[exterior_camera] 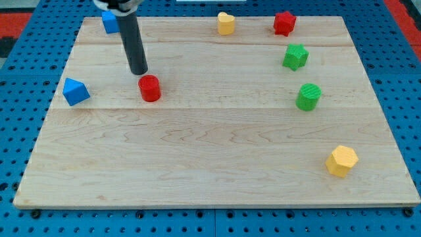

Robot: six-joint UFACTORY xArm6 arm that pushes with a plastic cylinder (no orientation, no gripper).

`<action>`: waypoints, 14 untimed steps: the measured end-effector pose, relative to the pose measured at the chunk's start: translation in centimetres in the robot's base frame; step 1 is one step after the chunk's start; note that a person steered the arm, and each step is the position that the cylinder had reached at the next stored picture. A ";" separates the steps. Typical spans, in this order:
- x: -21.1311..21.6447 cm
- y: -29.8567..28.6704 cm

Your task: Move the red circle to the bottom center

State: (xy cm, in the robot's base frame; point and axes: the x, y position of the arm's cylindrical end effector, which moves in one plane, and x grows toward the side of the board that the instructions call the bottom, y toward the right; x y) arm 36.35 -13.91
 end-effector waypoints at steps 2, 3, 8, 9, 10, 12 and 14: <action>-0.5 0.0; -0.6 -0.4; 11.7 12.8; 15.1 13.5; 14.5 13.6; 4.2 23.4; -0.6 33.9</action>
State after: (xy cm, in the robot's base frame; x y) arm 35.79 19.95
